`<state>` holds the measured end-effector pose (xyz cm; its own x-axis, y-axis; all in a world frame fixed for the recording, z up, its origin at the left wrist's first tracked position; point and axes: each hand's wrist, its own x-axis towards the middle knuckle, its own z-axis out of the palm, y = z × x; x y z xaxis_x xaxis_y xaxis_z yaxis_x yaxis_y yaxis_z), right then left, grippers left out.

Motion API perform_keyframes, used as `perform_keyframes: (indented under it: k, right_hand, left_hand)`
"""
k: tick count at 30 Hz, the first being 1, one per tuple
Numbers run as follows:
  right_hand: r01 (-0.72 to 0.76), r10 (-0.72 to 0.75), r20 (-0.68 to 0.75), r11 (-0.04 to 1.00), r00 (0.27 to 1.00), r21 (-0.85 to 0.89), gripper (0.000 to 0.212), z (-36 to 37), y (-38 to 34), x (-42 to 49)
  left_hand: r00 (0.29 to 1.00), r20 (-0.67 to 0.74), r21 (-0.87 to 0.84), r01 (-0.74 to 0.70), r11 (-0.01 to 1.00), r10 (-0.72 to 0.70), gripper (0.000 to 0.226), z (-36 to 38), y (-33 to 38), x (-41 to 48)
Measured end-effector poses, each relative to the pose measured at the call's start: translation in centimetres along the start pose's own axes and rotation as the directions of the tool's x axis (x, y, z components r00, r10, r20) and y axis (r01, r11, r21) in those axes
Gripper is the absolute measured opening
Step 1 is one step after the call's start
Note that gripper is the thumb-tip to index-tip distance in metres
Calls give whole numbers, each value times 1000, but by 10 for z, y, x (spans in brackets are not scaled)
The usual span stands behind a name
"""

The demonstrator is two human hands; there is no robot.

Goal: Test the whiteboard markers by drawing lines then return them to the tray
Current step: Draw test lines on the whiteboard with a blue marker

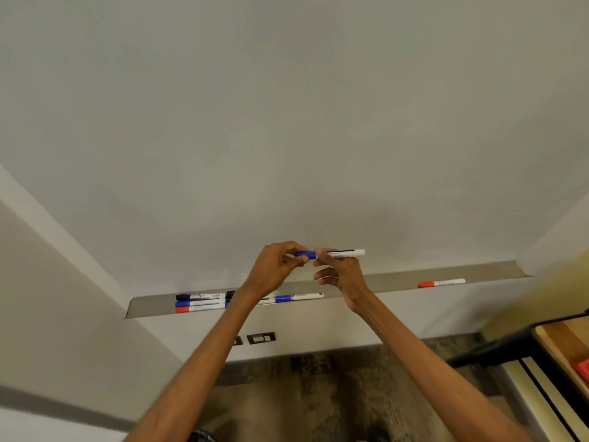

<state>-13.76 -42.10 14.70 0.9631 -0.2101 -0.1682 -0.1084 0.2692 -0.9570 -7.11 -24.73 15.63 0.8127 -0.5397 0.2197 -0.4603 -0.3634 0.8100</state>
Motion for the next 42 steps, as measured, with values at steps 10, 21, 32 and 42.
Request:
perform_keyframes:
  k: [10,21,32,42]
  right_hand:
    - [36,-56,-47,935,997,-354,6,-43,59,40]
    - [-51,79,-11,529,997,-847,23,-60,142,93]
    - [-43,58,-16,503,998,-863,24,-56,171,106]
    - [31,62,71,493,996,-870,26,-58,176,100]
  left_hand:
    - [983,-104,232,174,957,-154,23,25,-75,-20]
    - [955,-149,460,297,837,-257,22,78,-132,-22]
    - [932,-78,543,339,768,-355,38,94,-167,-28]
    - [917,-89,513,376,771,-388,34,97,-168,-31]
